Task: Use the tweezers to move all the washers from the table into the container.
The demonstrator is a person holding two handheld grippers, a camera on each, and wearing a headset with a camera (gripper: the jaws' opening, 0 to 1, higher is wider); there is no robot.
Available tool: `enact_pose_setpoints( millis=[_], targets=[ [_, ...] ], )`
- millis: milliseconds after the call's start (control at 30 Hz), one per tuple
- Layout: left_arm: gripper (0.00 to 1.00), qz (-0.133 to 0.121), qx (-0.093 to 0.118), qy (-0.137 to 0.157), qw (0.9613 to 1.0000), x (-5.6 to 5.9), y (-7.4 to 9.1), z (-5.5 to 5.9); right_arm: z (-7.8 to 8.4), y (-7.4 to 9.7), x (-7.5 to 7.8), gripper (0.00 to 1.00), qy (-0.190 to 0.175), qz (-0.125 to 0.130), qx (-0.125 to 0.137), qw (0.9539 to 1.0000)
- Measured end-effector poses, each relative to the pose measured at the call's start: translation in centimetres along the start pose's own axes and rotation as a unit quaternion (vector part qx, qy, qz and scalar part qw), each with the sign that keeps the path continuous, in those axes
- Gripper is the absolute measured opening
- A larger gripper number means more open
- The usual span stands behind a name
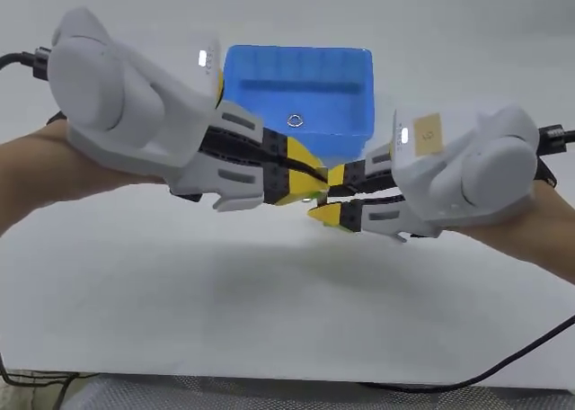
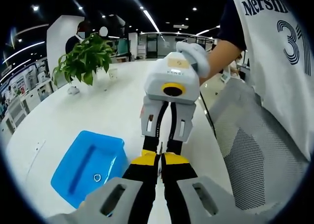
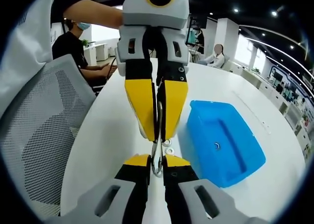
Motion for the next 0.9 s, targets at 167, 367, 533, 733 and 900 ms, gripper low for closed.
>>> enact_pose_setpoints(
  millis=[167,367,533,733,900],
  targets=[
    [0.06,0.005,0.003,0.003,1.0,0.0,0.1,0.1,0.0,0.0,0.0,0.1,-0.002,-0.003,0.003,1.0],
    [0.06,0.007,0.007,0.006,0.9999,-0.1,0.4,0.0,-0.2,0.0,0.0,0.1,-0.01,-0.003,0.006,0.9999],
    [0.06,0.003,0.016,0.006,0.9998,-0.4,1.1,-0.9,-1.2,0.5,0.4,0.1,-0.006,0.003,0.014,0.9999],
    [0.06,0.011,0.001,-0.006,0.9999,-0.8,2.2,-2.4,-3.0,0.5,0.8,0.1,0.003,0.008,0.017,0.9998],
    [0.06,0.01,-0.003,-0.025,0.9996,-1.1,3.0,-3.6,-4.5,0.8,1.4,0.1,0.013,0.015,0.022,0.9996]
  ],
)
Point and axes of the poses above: the centre of the closed fingertips' face, and the gripper's own axes: y roughly backward along the fingers, x roughly to its right, z roughly out of its underside, the point moved 5 cm from there along y, roughly backward along the fingers, and after that the axes turned 10 degrees about x, right-handed, at the moved point
